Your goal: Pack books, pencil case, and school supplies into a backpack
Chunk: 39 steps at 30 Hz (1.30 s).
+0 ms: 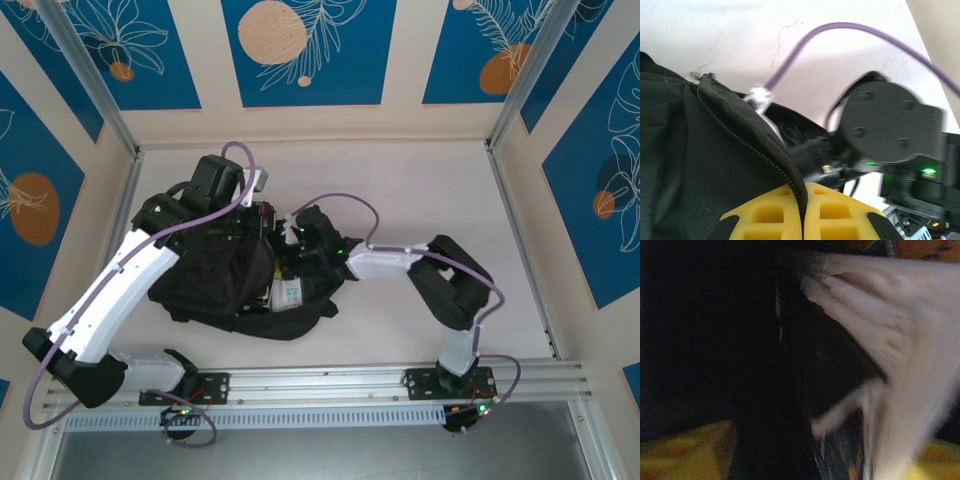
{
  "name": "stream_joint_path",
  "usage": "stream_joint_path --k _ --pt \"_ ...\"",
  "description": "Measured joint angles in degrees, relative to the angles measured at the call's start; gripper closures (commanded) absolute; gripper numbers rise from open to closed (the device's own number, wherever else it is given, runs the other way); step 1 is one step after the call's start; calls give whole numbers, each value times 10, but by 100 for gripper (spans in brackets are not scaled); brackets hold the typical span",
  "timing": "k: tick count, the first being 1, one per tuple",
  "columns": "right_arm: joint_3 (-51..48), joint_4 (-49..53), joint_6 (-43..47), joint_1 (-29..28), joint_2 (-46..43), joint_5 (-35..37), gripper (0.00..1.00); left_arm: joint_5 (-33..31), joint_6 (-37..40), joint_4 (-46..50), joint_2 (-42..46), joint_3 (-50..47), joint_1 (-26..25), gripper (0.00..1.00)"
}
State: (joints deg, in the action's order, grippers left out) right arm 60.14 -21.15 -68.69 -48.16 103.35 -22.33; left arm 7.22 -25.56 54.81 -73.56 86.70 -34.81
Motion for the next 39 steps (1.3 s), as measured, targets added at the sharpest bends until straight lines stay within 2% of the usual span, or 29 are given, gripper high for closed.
stream_joint_path --k 5,11,12,15,16,20,24,28,33,39 --pt "-84 39 51 24 -132 30 23 2 -5 -17 -4 -15 5 100" --pt "-207 121 90 49 -322 114 37 18 -18 -48 -24 -38 5 100" --pt "-227 141 96 54 -357 132 40 22 -21 -55 -31 -43 5 96" --pt "-277 191 113 69 -471 186 46 47 -32 -73 -67 -53 4 66" --pt "-287 202 120 71 -500 195 46 54 -34 -79 -80 -54 4 59" --pt "-290 239 162 66 -567 198 47 73 -47 -90 -126 -54 -1 40" --pt "-257 281 218 19 -537 184 51 50 -52 -87 -101 -56 -2 29" --pt "-197 324 273 -55 -458 174 54 33 -58 -87 -10 -75 8 21" --pt "-90 363 345 -140 -350 181 50 -6 -60 -61 89 -95 17 16" --pt "33 410 389 -162 -223 180 48 -105 -70 -13 148 -151 20 12"
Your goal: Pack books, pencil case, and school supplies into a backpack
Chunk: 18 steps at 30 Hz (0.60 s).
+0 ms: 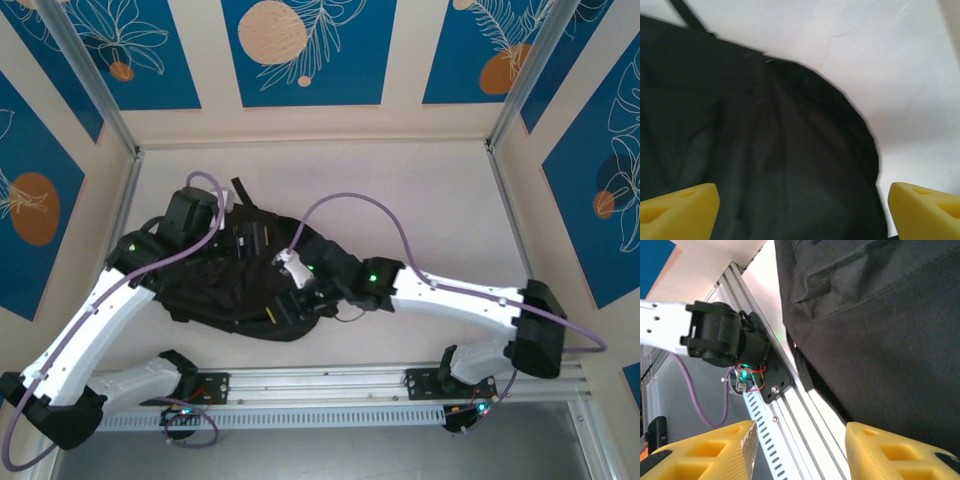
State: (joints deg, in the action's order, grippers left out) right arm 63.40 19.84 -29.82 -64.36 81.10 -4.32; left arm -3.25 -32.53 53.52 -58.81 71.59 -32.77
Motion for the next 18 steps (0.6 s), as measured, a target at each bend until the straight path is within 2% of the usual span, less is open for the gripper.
stream_joint_path --k 9,18 --pt "134 94 20 -11 143 -11 47 -110 -87 73 69 -67 3 11" --pt "205 150 35 -47 191 -2 51 -207 -129 123 132 -68 4 11"
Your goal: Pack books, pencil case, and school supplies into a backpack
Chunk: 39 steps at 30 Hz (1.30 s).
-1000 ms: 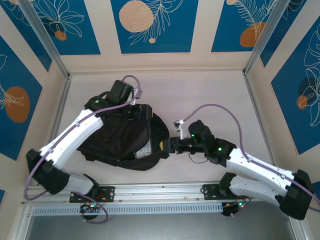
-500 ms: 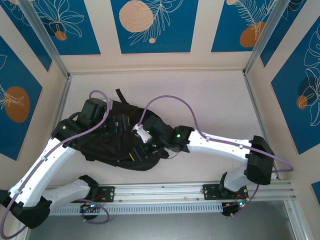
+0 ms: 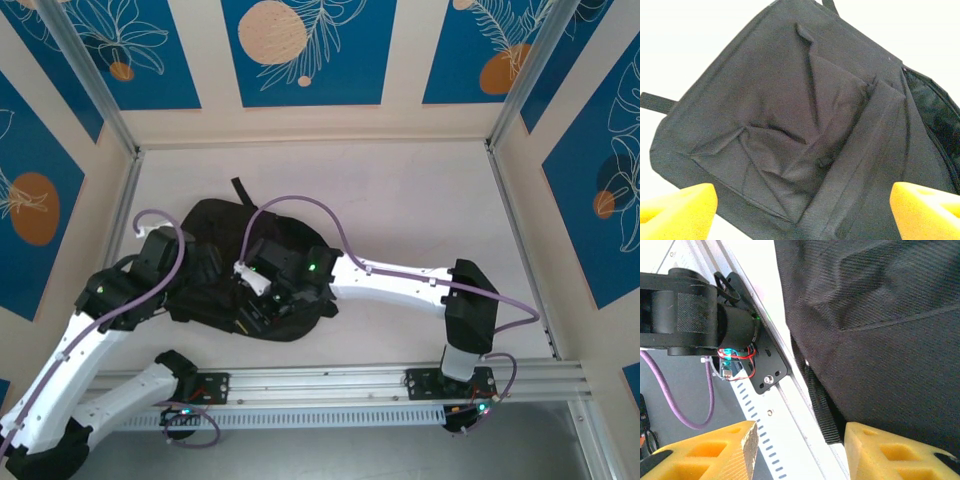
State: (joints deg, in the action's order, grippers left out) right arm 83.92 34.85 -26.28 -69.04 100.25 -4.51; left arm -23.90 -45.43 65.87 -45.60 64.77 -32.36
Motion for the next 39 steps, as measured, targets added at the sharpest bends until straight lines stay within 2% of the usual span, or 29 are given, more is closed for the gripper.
stream_joint_path --k 7,16,21,26,28,39 --pt "32 34 7 -11 28 23 51 -35 -8 18 24 5 0 11" --pt "68 67 15 -19 68 36 52 -37 -8 24 30 5 0 11" --pt "90 75 23 -25 90 38 65 -36 -15 26 36 3 0 11" --pt "92 82 28 -26 98 42 91 -36 -24 28 46 -5 0 11" --pt "92 82 28 -26 98 44 97 -35 -29 30 47 -12 0 12" --pt "50 53 27 -24 69 49 99 38 -120 80 52 -82 0 18"
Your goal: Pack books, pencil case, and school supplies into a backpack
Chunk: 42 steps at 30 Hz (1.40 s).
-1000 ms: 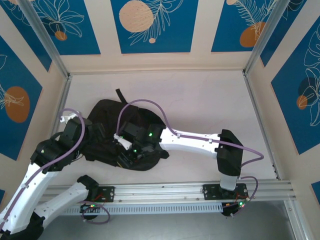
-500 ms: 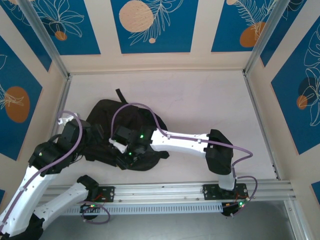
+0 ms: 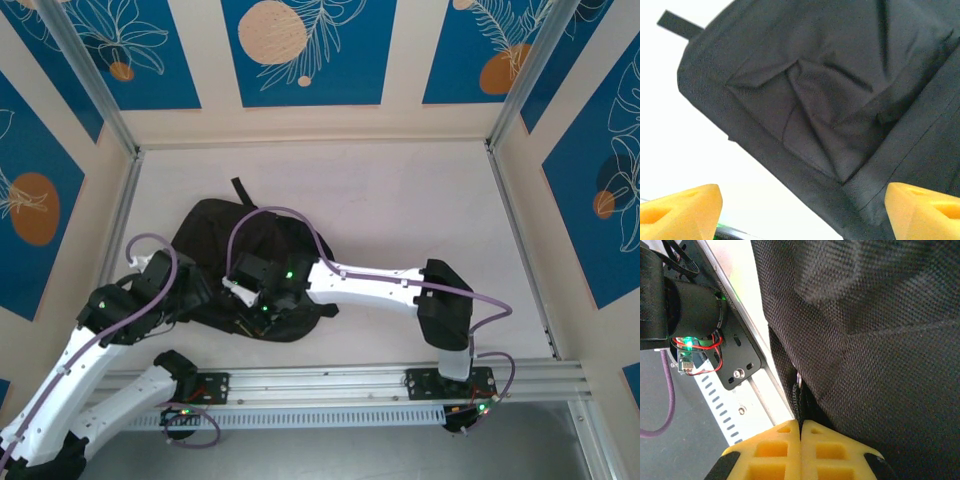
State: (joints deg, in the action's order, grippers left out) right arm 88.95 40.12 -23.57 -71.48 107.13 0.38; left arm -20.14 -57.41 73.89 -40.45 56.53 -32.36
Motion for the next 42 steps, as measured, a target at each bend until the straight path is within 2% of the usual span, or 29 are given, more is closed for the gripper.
stream_joint_path --k 8,17,23,26,34,38,42 --pt "-40 -28 -6 10 -35 3 100 37 -76 1 51 -66 0 25" --pt "-65 -49 -9 12 -48 0 100 51 -111 -71 27 -138 1 33" --pt "-84 -54 -10 16 -67 -2 100 49 -111 -121 9 -170 6 48" --pt "-96 -57 -10 17 -74 -4 100 40 -110 -137 0 -181 9 63" --pt "-128 -60 -10 18 -91 -6 100 21 -110 -169 -52 -188 16 89" --pt "-144 -57 -10 22 -115 -6 100 15 -106 -178 -58 -187 18 98" --pt "-159 -46 -10 29 -133 -6 100 10 -97 -181 -58 -186 23 100"
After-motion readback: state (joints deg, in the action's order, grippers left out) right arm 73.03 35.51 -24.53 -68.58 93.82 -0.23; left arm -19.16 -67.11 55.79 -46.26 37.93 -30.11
